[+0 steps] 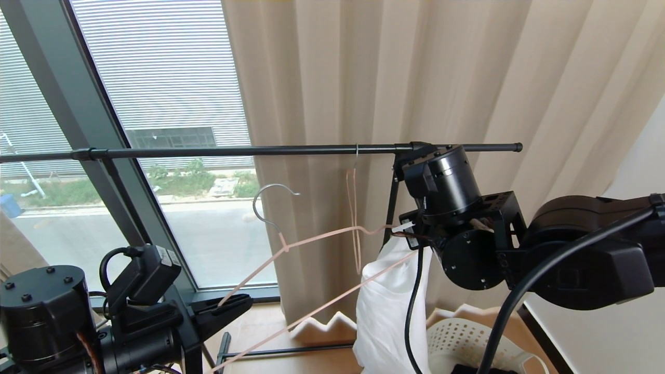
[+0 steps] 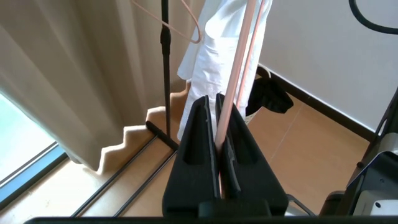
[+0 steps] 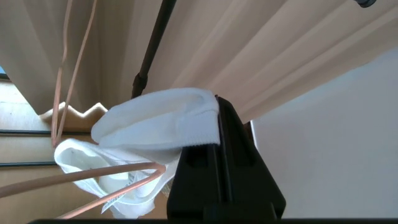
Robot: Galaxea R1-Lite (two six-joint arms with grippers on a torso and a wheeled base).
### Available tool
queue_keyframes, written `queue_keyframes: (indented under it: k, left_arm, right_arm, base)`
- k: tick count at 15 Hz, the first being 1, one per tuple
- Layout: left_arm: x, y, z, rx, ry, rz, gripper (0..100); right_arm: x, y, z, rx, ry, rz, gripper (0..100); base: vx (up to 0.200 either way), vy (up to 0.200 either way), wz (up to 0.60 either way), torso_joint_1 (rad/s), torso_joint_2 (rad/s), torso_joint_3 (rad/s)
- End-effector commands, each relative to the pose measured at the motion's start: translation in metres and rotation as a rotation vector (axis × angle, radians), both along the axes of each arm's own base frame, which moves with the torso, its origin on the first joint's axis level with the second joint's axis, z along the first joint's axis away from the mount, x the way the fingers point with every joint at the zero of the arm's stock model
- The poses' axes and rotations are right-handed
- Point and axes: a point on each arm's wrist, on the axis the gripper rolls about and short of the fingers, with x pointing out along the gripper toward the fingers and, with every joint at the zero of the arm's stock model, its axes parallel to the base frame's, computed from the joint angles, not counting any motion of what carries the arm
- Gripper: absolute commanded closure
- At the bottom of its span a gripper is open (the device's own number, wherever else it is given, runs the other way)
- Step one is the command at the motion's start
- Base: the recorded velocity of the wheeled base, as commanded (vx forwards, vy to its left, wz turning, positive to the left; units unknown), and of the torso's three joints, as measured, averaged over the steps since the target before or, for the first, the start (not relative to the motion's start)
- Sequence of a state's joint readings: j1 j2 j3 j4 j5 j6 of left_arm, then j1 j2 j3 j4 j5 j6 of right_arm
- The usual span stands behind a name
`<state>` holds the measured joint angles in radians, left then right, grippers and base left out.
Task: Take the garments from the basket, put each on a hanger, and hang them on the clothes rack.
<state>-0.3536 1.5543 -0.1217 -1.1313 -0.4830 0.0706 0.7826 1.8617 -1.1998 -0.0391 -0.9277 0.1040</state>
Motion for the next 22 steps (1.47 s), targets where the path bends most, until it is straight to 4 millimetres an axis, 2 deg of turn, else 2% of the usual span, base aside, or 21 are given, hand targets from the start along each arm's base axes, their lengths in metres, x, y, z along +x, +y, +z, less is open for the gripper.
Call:
queue_keyframes:
  k: [1,7,13,16,17,20,22]
  left_arm:
    - [0.001,-0.001,-0.003,0.006,0.012,-0.001,100]
    - [0.002,-0.006,-0.001,0.007,0.002,-0.006,100]
    - [0.013,-0.009,-0.003,0.034,-0.047,0.129,100]
    - [0.016,-0.022,-0.003,0.049,-0.068,0.134,100]
    - [0.022,-0.032,0.000,0.057,-0.092,0.170,100]
    - [0.031,-0.049,0.003,0.055,-0.119,0.183,100]
    - [0.029,-0.052,0.003,0.050,-0.123,0.172,100]
  right_arm:
    - [0.000,0.006,-0.005,-0.010,0.000,0.002,100]
    - [0.006,0.014,-0.005,0.011,-0.020,-0.015,100]
    - [0.004,0.014,-0.002,0.020,-0.030,-0.017,100]
    - [0.008,0.015,-0.009,-0.053,-0.080,-0.140,100]
    - [0.012,0.017,-0.013,-0.063,-0.115,-0.187,100]
    - [0.013,0.019,-0.011,-0.047,-0.132,-0.188,100]
    - [0.016,0.021,-0.014,-0.051,-0.134,-0.197,100]
  base:
    - [0.000,0.000,0.00,0.000,0.00,0.000]
    - [0.000,0.000,0.00,0.000,0.00,0.000]
    - [0.000,0.000,0.00,0.000,0.00,0.000]
    - [0.000,0.000,0.00,0.000,0.00,0.000]
    - [0.000,0.000,0.00,0.000,0.00,0.000]
    - [0.000,0.000,0.00,0.000,0.00,0.000]
    - [0.000,0.000,0.00,0.000,0.00,0.000]
